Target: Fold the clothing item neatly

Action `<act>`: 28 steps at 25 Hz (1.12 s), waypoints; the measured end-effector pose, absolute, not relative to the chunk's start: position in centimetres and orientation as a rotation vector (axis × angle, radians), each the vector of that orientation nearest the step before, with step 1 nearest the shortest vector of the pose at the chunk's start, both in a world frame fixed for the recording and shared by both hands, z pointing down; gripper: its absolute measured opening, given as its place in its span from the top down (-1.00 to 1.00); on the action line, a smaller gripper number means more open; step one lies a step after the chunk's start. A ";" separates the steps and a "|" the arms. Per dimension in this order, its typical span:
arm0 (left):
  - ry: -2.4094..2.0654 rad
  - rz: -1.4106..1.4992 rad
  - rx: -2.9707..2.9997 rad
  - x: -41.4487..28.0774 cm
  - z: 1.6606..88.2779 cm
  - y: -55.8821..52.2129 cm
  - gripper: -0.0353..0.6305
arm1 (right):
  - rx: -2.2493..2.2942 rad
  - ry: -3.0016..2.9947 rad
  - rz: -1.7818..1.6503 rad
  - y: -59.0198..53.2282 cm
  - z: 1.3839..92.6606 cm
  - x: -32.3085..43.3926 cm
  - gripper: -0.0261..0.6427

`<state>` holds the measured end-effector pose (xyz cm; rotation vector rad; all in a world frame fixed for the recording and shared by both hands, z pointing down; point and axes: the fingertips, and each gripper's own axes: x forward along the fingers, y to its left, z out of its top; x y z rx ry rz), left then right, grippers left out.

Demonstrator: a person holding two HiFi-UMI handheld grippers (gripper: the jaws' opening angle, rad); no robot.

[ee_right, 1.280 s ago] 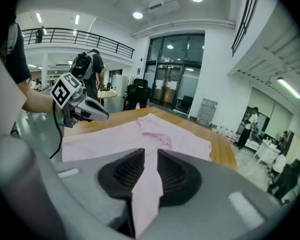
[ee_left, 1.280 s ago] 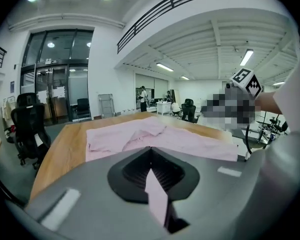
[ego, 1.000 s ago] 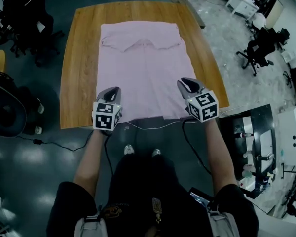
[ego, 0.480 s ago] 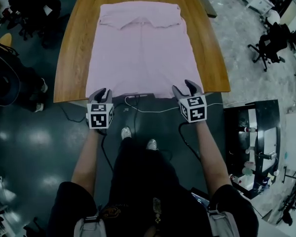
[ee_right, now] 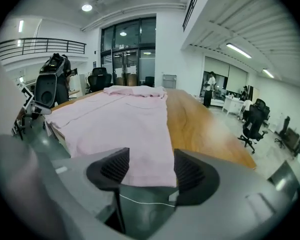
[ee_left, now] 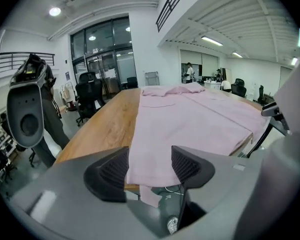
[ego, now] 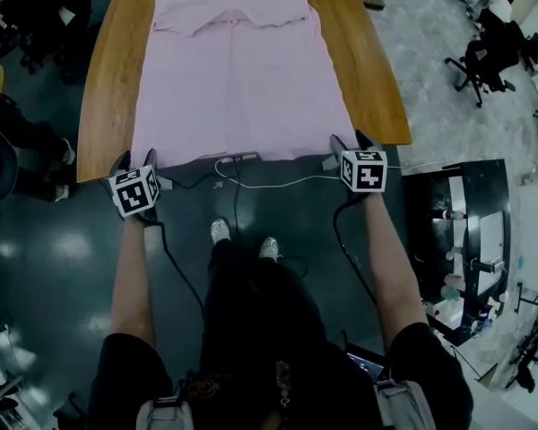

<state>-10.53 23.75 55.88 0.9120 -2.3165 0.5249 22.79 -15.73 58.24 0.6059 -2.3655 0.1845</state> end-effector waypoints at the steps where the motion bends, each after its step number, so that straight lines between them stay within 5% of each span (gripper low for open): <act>1: -2.295 0.506 0.905 -10.8 56.3 23.9 0.04 | 0.605 -2.356 0.210 -16.1 58.7 22.9 0.12; 9: -2.194 0.367 0.933 -10.1 59.3 23.1 0.14 | 0.577 -2.346 0.311 -16.3 59.9 23.0 0.20; 14: -2.159 0.375 0.992 -9.0 59.0 22.1 0.55 | 0.478 -2.351 0.338 -14.2 59.8 21.9 0.81; 18: -2.135 0.348 1.029 -8.5 57.9 21.9 0.71 | 0.436 -2.423 0.438 -13.7 57.8 20.9 0.83; 28: -2.152 0.337 1.004 -8.9 56.3 22.4 0.71 | 0.386 -2.445 0.445 -14.8 55.9 20.7 0.83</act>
